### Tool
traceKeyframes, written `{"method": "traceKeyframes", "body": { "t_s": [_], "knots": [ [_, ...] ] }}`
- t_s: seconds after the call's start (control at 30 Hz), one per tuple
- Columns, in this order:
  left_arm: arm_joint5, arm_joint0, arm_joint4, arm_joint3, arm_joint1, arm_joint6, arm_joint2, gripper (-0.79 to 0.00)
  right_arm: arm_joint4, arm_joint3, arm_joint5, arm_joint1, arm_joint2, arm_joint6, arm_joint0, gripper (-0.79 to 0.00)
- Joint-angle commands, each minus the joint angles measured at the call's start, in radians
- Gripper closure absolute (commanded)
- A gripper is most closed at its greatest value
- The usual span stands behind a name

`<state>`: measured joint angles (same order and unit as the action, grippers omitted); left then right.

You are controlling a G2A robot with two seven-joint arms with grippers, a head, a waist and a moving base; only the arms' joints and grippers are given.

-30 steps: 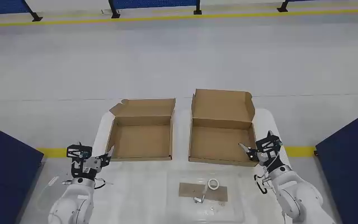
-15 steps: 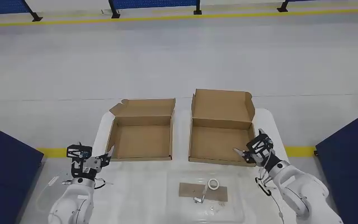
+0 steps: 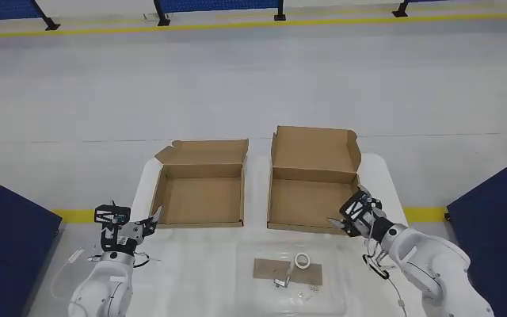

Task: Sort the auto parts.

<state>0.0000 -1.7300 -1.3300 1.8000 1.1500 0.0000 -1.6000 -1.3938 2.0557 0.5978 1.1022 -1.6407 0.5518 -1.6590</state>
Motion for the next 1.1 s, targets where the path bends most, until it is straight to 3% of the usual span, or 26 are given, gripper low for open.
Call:
{"method": "traceKeyframes", "body": {
  "t_s": [0.0,0.3,0.7,1.07],
  "knots": [
    [0.000,0.000,0.000,0.000,0.000,0.000,0.000,-0.785,-0.001,0.020,0.053,-0.004,0.013,0.068,0.016,-0.785],
    [0.000,0.000,0.000,0.000,0.000,0.000,0.000,-0.785,0.054,0.039,0.183,-0.015,0.149,0.487,0.169,-0.785],
    [0.000,0.000,0.000,0.000,0.000,0.000,0.000,-0.785,0.074,0.035,0.198,-0.022,0.185,0.473,0.182,-0.785],
    [0.000,0.000,0.000,0.000,0.000,0.000,0.000,-0.785,0.122,0.035,0.047,-0.103,0.397,0.624,0.297,-0.785]
  ]
}}
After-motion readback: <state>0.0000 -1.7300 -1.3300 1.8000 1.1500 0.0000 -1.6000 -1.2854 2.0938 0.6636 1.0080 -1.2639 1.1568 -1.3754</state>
